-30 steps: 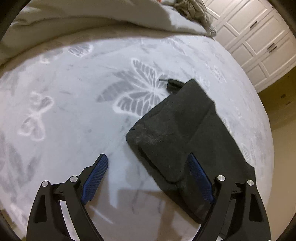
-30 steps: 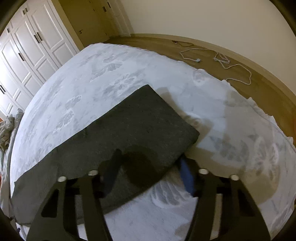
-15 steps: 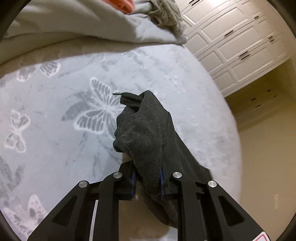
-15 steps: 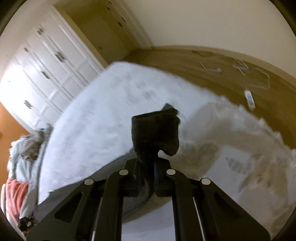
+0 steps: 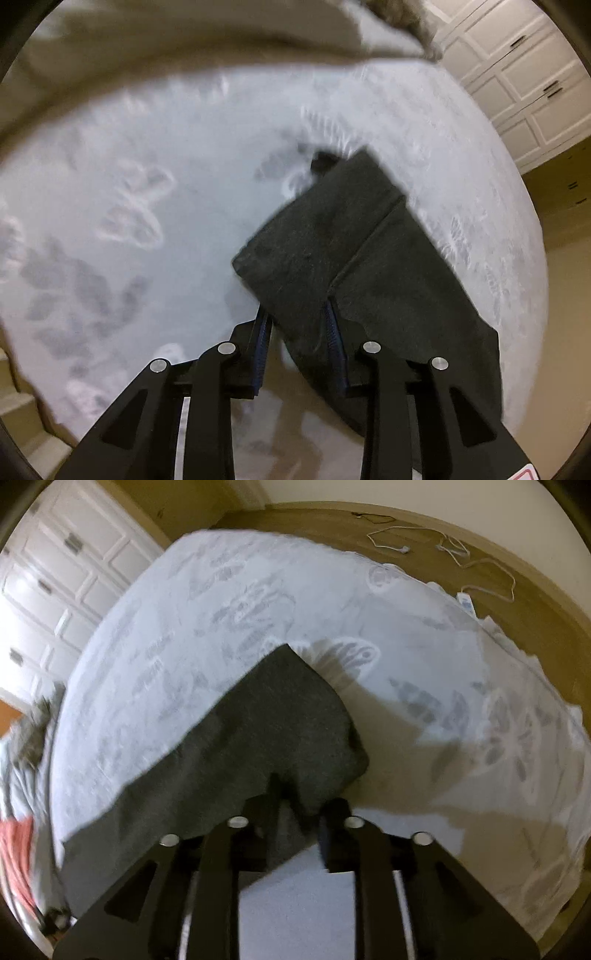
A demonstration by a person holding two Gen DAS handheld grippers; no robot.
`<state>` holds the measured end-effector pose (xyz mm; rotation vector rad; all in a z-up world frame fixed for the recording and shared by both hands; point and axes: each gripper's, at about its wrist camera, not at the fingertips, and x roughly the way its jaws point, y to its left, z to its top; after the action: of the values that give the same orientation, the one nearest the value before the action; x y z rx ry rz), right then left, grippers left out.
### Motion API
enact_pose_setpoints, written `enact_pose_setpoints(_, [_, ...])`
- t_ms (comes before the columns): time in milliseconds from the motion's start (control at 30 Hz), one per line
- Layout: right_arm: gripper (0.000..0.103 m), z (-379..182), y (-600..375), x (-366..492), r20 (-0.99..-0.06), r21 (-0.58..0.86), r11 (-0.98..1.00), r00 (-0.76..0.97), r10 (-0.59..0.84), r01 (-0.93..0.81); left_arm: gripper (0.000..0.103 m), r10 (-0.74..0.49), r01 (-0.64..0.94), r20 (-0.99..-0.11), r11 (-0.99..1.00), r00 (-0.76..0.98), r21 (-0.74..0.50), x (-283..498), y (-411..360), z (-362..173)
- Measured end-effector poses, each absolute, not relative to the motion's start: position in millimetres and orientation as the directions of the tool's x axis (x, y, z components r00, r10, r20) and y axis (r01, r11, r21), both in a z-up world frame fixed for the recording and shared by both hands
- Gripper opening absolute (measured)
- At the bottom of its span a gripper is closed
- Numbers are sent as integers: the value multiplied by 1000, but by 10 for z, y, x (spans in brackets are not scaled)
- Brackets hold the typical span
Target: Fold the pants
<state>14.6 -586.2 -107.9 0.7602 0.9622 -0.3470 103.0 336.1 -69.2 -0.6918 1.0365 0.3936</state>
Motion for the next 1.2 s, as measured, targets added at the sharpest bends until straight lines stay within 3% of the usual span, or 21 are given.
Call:
enact_pose_setpoints(100, [28, -1152, -5819, 164, -829, 428, 687, 557, 40, 588, 25, 18, -539, -846, 777, 533, -324, 973, 3110, -450])
enact_pose_setpoints(167, [5, -1154, -5799, 205, -818, 435, 687, 574, 32, 582, 31, 47, -501, -827, 814, 561, -294, 997, 2901, -346])
enact_pose_setpoints(200, [5, -1120, -5781, 222, -807, 446, 686, 590, 30, 575, 38, 54, -474, -818, 836, 573, -277, 1005, 2769, -302])
enact_pose_setpoints(300, [5, -723, -5568, 260, -736, 478, 719, 677, 15, 504, 38, 30, -377, -815, 896, 579, -235, 1110, 2353, -264])
enact_pose_setpoints(400, [5, -11, -4861, 372, -577, 537, 811, 803, 152, 232, 38, 30, -325, -819, 926, 573, -193, 1173, 2088, -291])
enact_pose_setpoints(467, [6, 267, -4043, 526, -527, 541, 841, 768, 365, -29, 38, 26, -290, -822, 942, 569, -171, 1236, 1897, -326])
enact_pose_setpoints(500, [14, 278, -3688, 603, -534, 536, 836, 719, 445, -119, 38, 10, -271, -824, 947, 566, -175, 1260, 1805, -348])
enact_pose_setpoints(533, [31, 243, -3291, 680, -553, 520, 831, 664, 503, -197, 38, -8, -257, -826, 949, 564, -184, 1257, 1748, -381])
enact_pose_setpoints(600, [52, 197, -2675, 753, -624, 404, 877, 623, 472, -260, 38, -76, -209, -829, 951, 554, -226, 1305, 1648, -433])
enact_pose_setpoints(700, [52, 384, -2354, 669, -576, 251, 915, 711, 403, -316, 38, -154, -150, -825, 949, 543, -276, 1312, 1519, -450])
enact_pose_setpoints(767, [62, 411, -2440, 589, -556, 215, 939, 756, 344, -269, 41, -185, -102, -820, 954, 542, -283, 1288, 1404, -454])
enact_pose_setpoints(833, [64, 268, -2483, 594, -618, 173, 959, 734, 282, -223, 50, -187, -52, -822, 966, 539, -254, 1259, 1260, -439])
enact_pose_setpoints(933, [64, -35, -2311, 626, -715, 59, 970, 667, 207, -237, 51, -188, -4, -820, 974, 540, -225, 1237, 1053, -432])
enact_pose_setpoints(1033, [64, -365, -1888, 691, -785, 30, 939, 573, 235, -344, 57, -203, 32, -824, 975, 529, -219, 1223, 899, -434])
enact_pose_setpoints(1167, [64, -657, -1432, 634, -830, 9, 886, 490, 265, -463, 57, -196, 55, -834, 979, 516, -196, 1220, 797, -486])
enact_pose_setpoints(1200, [56, -759, -1347, 645, -845, -13, 879, 475, 246, -478, 57, -194, 56, -836, 980, 513, -192, 1217, 794, -491])
